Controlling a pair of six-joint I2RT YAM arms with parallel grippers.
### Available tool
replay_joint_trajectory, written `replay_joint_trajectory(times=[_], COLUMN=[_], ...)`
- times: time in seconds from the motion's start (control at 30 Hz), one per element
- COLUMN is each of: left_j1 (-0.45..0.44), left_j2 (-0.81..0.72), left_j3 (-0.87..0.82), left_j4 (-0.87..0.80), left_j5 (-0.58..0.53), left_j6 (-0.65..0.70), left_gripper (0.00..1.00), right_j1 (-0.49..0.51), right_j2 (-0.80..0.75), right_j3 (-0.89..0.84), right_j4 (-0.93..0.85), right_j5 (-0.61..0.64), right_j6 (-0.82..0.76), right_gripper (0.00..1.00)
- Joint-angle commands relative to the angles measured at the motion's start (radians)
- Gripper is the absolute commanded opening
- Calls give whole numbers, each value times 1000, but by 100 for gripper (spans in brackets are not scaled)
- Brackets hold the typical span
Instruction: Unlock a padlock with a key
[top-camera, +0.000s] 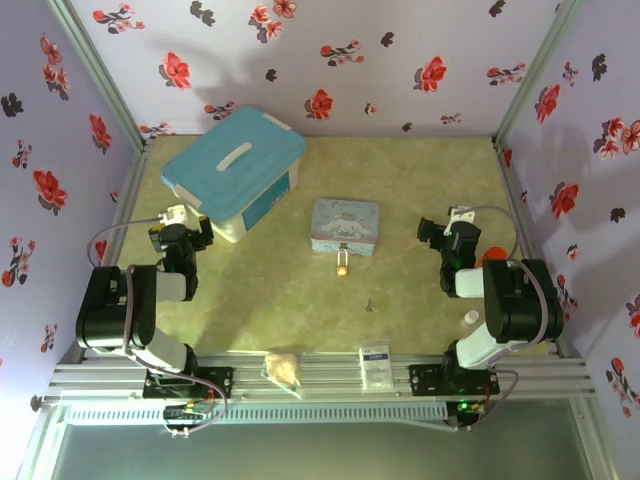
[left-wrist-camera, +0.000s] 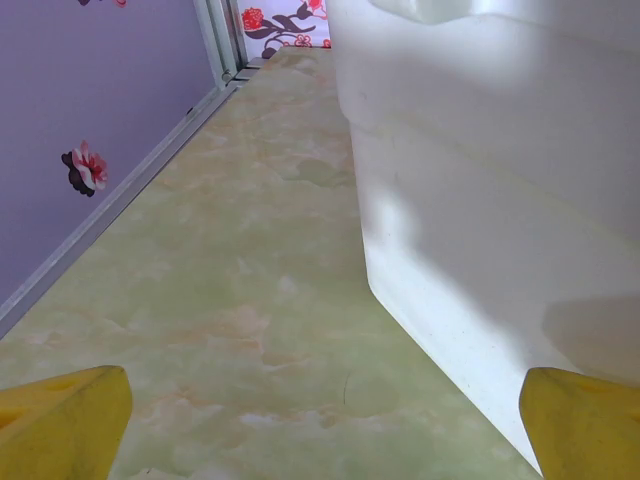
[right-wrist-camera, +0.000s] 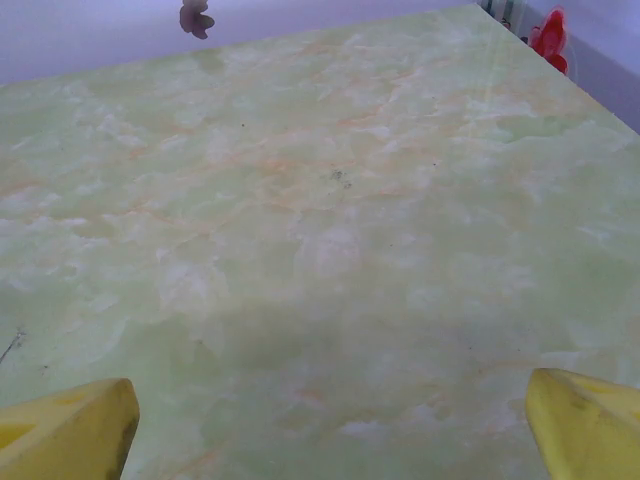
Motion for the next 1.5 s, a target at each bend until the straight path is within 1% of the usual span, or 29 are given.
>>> replay_joint_trajectory(times=[0.0,1.3,1.4,1.47], left_j1=[-7,-7,-7,-7], left_j2=[11,8,-49,-123], left_j3=[5,-2,-58,-70], left_j4=[23,35,95,69], left_j5=[11,12,-9,-20], left_j6=[23,22,13,12], left_gripper=[100,100,100,100], right_j1=[-4,-4,-5,-3], right_j2=[-5,-7,-33,-88], right_j3=[18,17,12,10], right_j4=[4,9,4,-38], right_j5=[-5,-3,-21,-36], right_j6=[-19,-15,-22,-33], right_gripper=[99,99,99,99])
